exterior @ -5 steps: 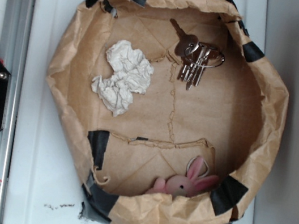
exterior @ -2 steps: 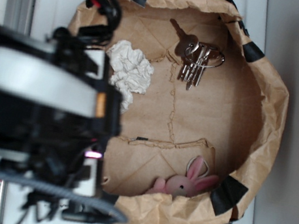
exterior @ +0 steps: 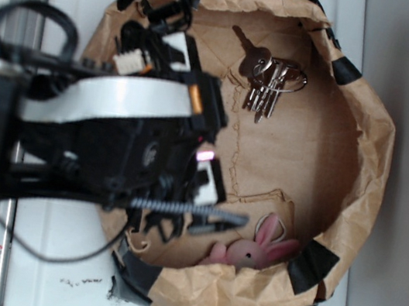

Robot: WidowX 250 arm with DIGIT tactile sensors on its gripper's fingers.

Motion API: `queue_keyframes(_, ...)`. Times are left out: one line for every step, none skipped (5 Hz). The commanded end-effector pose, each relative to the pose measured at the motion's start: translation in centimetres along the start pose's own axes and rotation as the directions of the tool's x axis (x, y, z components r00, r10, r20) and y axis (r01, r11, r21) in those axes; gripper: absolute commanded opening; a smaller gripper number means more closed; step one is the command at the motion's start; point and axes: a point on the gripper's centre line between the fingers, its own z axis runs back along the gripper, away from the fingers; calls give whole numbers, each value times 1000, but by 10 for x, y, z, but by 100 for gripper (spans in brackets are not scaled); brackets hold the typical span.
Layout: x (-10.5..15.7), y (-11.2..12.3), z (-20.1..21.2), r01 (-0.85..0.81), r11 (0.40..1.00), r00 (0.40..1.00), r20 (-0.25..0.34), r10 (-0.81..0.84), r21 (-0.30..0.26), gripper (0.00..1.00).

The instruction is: Grab the silver keys.

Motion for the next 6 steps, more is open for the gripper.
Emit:
queue_keyframes(9,1,6,-28,999,998,56,26,32,100)
queue_keyframes(9,1,6,-28,999,998,56,26,32,100)
queue_keyframes(9,1,6,-28,999,998,56,26,32,100)
queue_keyframes(9,1,6,-28,999,998,56,26,32,100)
queue_keyframes(9,1,6,-28,999,998,56,26,32,100)
queue_keyframes(13,-4,-11,79,997,995,65,-77,-22,100)
